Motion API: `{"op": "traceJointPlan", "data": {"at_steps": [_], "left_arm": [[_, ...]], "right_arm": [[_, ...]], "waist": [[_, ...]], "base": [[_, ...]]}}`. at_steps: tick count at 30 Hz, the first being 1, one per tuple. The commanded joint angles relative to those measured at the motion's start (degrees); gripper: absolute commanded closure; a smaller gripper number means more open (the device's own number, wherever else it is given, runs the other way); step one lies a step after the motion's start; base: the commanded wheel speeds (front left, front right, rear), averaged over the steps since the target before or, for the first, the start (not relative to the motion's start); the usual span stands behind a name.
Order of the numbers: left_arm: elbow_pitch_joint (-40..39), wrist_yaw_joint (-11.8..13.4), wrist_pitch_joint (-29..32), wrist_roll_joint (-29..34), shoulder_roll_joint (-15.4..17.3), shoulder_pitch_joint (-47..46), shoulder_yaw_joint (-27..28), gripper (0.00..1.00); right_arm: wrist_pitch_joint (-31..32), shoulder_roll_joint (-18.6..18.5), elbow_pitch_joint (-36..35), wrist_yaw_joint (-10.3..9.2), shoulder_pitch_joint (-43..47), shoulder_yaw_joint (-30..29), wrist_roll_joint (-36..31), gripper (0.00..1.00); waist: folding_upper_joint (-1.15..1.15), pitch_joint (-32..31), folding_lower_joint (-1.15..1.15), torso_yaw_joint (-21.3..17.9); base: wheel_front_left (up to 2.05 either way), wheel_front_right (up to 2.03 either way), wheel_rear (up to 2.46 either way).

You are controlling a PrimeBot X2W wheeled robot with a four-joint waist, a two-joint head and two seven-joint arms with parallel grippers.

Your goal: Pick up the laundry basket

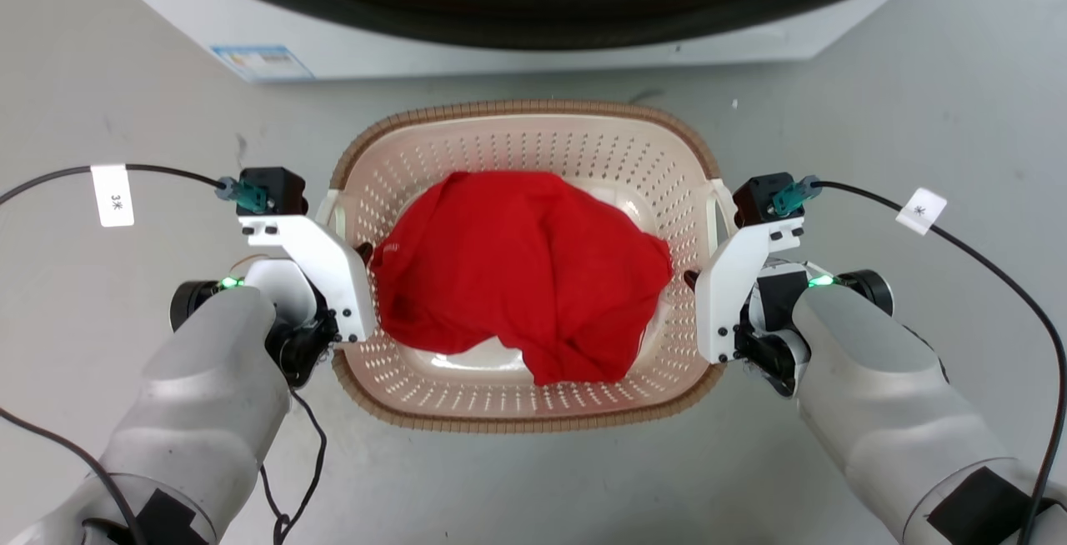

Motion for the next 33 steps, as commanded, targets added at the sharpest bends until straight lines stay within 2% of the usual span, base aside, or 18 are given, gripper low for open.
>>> {"op": "traceJointPlan", "data": {"at_steps": [1, 6, 7, 13, 19, 33], "left_arm": [[-0.18, -0.03, 0.35, -0.56, -0.53, 0.68, -0.4, 1.0], [0.62, -0.1, 2.36, -2.47, -1.24, 1.95, -1.27, 1.0], [1.02, -0.14, 3.53, -3.24, -1.51, 2.38, -1.72, 1.0], [1.85, -0.14, 5.66, -5.09, -1.83, 3.32, -2.31, 1.0], [2.8, -0.14, 7.92, -6.25, -2.56, 4.0, -2.87, 1.0], [4.95, -0.3, 10.25, -8.37, -6.86, 7.51, -4.06, 1.0]], "right_arm": [[0.82, 0.8, -0.96, 0.8, 0.78, 0.67, 0.67, 1.0], [5.42, 0.88, -0.57, 0.81, 2.35, 1.88, 3.12, 1.0], [7.88, 0.91, 0.02, 0.81, 2.64, 2.2, 4.3, 1.0], [11.64, 0.85, 1.22, 0.8, 2.39, 2.78, 5.94, 1.0], [13.11, 0.81, 1.73, 0.8, 2.22, 2.96, 6.86, 1.0], [17.58, 1.14, 3.16, 0.8, 6.46, 3.33, 9.61, 1.0]], "waist": [[0.0, -3.99, 0.0, 0.25], [0.0, -8.12, 0.0, 0.98], [0.0, -10.24, 0.0, 1.41], [0.0, -14.66, 0.0, 1.86], [0.0, -18.08, 0.0, 2.25], [0.0, -26.69, 0.0, 3.49]], "base": [[0.0, 0.0, 0.0], [0.0, 0.0, 0.0], [0.0, 0.0, 0.0], [0.0, 0.0, 0.0], [0.0, 0.0, 0.0], [0.0, 0.0, 0.0]]}}
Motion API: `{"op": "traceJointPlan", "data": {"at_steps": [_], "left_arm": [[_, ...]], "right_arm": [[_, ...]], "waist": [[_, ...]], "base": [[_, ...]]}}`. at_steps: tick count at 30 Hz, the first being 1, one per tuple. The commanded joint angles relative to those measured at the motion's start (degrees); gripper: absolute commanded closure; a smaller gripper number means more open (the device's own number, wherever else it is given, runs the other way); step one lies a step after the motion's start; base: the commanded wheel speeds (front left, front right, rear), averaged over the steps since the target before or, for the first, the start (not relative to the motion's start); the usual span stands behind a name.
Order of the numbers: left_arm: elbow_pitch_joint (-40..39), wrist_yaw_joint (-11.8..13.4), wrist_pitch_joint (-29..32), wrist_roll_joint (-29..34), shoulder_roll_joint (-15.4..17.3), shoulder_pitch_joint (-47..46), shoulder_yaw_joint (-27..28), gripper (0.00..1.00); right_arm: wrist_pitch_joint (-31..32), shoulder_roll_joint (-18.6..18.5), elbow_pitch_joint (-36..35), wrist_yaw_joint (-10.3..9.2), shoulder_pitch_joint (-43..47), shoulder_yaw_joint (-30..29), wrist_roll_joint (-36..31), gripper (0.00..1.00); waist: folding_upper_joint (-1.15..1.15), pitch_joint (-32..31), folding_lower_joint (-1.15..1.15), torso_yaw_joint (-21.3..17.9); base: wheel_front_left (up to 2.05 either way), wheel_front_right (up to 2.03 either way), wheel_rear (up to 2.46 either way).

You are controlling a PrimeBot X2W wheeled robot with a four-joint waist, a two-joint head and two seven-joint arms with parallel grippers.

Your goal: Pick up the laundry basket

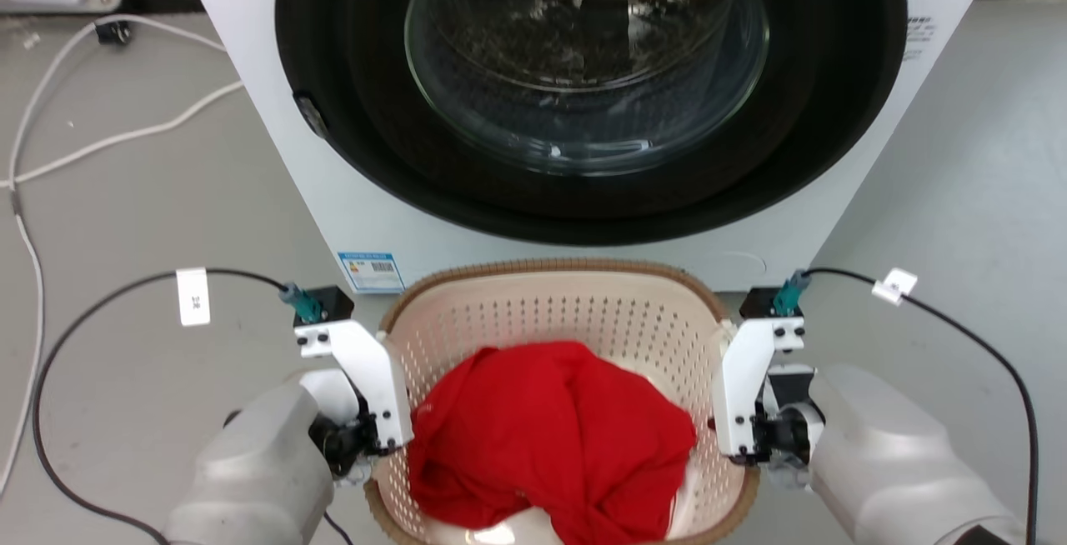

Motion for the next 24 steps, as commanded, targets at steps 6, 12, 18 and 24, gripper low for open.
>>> {"op": "traceJointPlan", "data": {"at_steps": [6, 12, 18, 24], "left_arm": [[-0.53, -0.72, 0.45, -1.12, -2.42, 2.78, -0.51, 1.0], [-0.11, -0.73, 0.6, -1.71, -3.53, 4.62, -0.92, 1.0], [0.01, -0.74, 0.05, -2.04, -3.95, 5.24, -1.15, 1.0], [0.27, -0.74, -0.51, -2.15, -4.06, 4.76, -1.25, 1.0]], "right_arm": [[1.79, 1.6, -0.59, 0.8, 2.87, 0.57, 1.4, 1.0], [0.57, 1.69, -0.35, 0.8, 4.23, 1.14, 1.12, 1.0], [-0.22, 1.73, -0.23, 0.8, 4.68, 1.27, 1.58, 1.0], [-0.58, 1.73, -0.16, 0.81, 3.28, 1.77, 1.39, 1.0]], "waist": [[0.0, -3.91, 0.01, -0.19], [0.0, -5.58, 0.01, -0.05], [0.0, -6.5, 0.01, 0.13], [0.0, -6.69, 0.01, 0.09]], "base": [[0.0, 0.0, 0.0], [0.0, 0.0, 0.0], [0.0, 0.0, 0.0], [0.0, 0.0, 0.0]]}}
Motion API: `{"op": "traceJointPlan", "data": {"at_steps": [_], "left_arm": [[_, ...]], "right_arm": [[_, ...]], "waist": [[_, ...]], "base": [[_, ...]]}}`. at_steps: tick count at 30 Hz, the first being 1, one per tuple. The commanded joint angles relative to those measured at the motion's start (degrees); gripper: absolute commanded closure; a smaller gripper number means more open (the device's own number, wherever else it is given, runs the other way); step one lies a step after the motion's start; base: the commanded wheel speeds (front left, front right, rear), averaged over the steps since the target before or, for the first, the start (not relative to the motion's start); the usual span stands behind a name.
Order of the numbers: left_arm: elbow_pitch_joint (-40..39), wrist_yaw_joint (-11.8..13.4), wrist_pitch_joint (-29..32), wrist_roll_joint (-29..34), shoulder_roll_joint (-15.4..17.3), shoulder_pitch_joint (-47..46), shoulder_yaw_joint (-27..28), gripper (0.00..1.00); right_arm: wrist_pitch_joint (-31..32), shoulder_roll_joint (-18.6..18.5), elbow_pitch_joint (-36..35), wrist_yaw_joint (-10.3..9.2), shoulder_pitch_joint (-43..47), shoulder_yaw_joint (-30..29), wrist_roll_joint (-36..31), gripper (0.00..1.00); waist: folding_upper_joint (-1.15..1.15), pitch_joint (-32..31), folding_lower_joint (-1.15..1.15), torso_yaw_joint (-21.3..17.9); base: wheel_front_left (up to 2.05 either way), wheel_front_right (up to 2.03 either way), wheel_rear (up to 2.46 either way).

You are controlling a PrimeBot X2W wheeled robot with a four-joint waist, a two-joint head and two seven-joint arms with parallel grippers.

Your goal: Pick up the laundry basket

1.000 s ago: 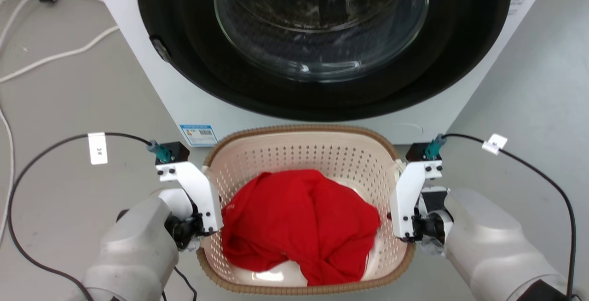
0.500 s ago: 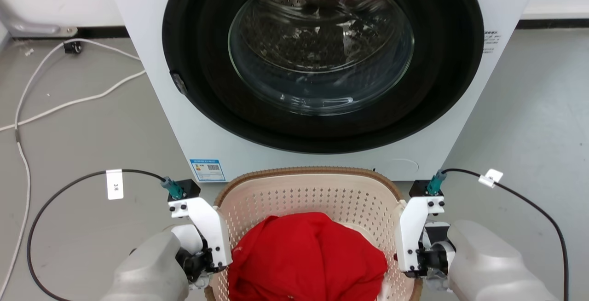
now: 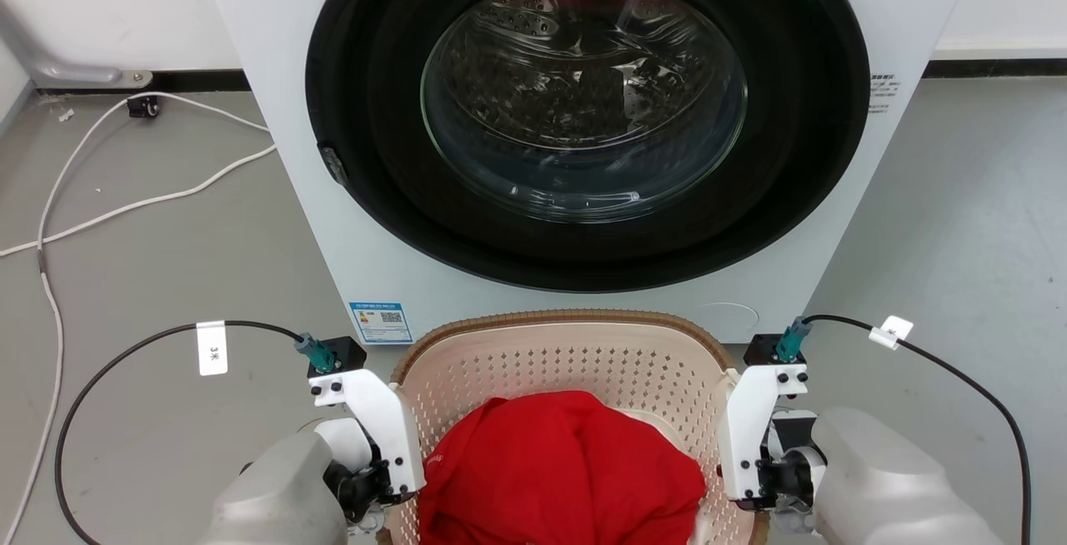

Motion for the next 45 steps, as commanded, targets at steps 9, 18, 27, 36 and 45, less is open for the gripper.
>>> {"op": "traceJointPlan", "data": {"at_steps": [9, 18, 27, 36, 45], "left_arm": [[-1.01, -0.81, -0.12, -0.75, -2.41, 0.02, -0.48, 1.0], [-0.98, -0.82, 0.02, -1.3, -2.21, 0.39, -0.66, 1.0], [-0.76, -0.81, -0.74, -1.79, -1.96, 0.81, -0.81, 1.0], [-0.45, -0.81, -1.23, -2.31, -1.65, 1.15, -1.04, 1.0], [-0.29, -0.8, -1.37, -2.6, -1.75, 1.28, -1.3, 1.0]], "right_arm": [[0.87, 1.97, -0.91, 0.82, -0.75, 0.51, 0.96, 1.0], [3.56, 2.0, -0.68, 0.83, -0.99, 0.99, 1.47, 1.0], [4.94, 1.99, -0.5, 0.83, -1.33, 1.08, 1.91, 1.0], [5.61, 1.97, -0.39, 0.83, -0.84, 0.8, 2.13, 1.0], [5.77, 1.96, -0.38, 0.83, -0.44, 0.81, 2.48, 1.0]], "waist": [[0.0, -0.37, 0.01, 0.14], [0.0, -0.33, 0.01, -0.17], [0.0, -0.31, 0.01, -0.44], [0.0, -0.23, 0.01, -0.97], [0.0, -0.23, 0.01, -1.33]], "base": [[0.0, 0.0, 0.0], [0.0, 0.0, 0.0], [0.0, 0.0, 0.0], [0.0, 0.0, 0.0], [0.0, 0.0, 0.0]]}}
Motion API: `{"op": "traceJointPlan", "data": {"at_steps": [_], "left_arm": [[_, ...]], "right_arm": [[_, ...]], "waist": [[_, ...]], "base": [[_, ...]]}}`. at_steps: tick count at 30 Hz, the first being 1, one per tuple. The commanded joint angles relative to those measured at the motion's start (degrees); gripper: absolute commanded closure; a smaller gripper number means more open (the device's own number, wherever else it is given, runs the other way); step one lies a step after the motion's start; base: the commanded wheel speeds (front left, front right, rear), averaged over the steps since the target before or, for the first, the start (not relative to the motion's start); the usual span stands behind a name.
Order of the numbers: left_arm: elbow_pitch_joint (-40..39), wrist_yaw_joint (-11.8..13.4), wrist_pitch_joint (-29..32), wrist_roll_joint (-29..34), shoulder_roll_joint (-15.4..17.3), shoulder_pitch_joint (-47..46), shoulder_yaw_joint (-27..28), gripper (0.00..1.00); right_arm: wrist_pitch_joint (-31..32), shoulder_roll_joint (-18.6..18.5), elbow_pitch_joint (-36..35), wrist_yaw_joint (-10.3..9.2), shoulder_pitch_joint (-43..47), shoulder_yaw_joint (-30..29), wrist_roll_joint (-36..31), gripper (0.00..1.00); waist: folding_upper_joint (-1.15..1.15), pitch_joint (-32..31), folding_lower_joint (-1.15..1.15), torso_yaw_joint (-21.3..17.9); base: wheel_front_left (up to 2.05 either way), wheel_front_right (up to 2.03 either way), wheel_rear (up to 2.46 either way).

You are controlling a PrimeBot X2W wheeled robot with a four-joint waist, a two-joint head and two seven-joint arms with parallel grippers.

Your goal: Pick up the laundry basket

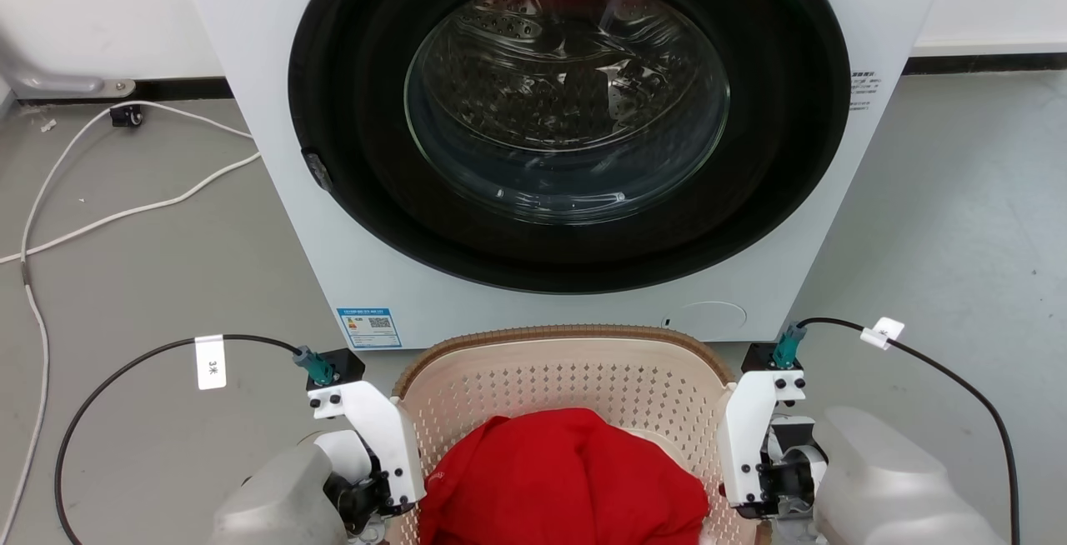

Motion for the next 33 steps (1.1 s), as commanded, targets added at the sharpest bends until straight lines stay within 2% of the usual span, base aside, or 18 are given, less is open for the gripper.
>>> {"op": "traceJointPlan", "data": {"at_steps": [1, 33], "left_arm": [[-0.77, -0.79, -0.33, -0.53, -1.64, 0.38, -0.14, 1.0], [-0.15, -0.79, -0.65, -1.49, -1.85, 0.72, -0.88, 1.0]], "right_arm": [[0.13, 1.97, -0.8, 0.83, 0.07, -0.16, 0.77, 1.0], [-0.33, 1.94, -0.81, 0.83, 0.48, -1.39, -0.3, 1.0]], "waist": [[0.0, -0.02, 0.0, 0.0], [0.0, -0.02, 0.0, -0.19]], "base": [[0.0, 0.0, 0.0], [0.0, 0.0, 0.0]]}}
